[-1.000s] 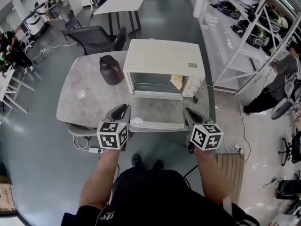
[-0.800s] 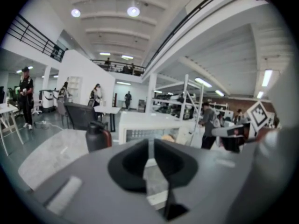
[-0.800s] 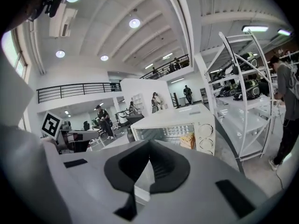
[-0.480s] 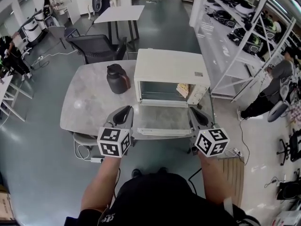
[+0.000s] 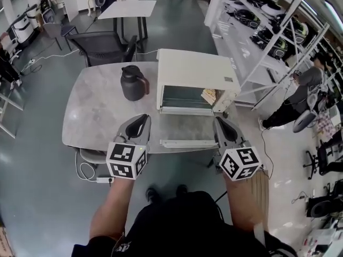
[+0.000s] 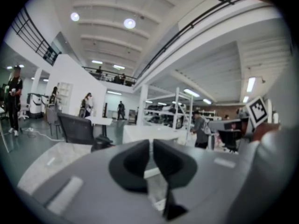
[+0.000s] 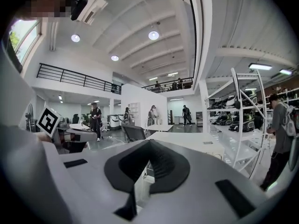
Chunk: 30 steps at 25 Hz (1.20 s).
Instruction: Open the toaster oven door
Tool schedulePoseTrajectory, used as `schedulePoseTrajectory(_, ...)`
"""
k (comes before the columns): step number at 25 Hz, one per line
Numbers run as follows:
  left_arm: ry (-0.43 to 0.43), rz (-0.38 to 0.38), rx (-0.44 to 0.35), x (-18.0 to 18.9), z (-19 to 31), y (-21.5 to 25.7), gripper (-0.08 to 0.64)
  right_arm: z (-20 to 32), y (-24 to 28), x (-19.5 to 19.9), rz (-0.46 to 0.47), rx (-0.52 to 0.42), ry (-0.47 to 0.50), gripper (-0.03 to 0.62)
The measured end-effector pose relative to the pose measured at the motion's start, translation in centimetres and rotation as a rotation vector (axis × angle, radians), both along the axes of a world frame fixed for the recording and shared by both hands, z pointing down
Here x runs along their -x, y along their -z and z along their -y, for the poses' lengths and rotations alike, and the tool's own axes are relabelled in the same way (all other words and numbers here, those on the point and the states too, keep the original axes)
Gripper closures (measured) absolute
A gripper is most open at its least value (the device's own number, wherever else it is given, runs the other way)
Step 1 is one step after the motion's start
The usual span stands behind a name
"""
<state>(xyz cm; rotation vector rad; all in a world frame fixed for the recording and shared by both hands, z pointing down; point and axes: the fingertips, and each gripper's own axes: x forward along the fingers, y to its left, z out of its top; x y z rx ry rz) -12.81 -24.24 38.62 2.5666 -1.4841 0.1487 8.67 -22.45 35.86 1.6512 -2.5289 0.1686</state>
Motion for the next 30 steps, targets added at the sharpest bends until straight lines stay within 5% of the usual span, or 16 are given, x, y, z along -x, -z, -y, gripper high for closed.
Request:
schedulePoseTrajectory(16,0.113,0.017,-0.023,-3.9,1.1,0.2,0.552,1.3,-0.4,-6.9,0.037,-0.053,0.024,0.600)
schedulePoseTrajectory(30,0.113,0.051,-0.036,-5.9,1.9,0.5,0.551,1.6,0.1,-9.2,0.030,-0.093,0.006,0.601)
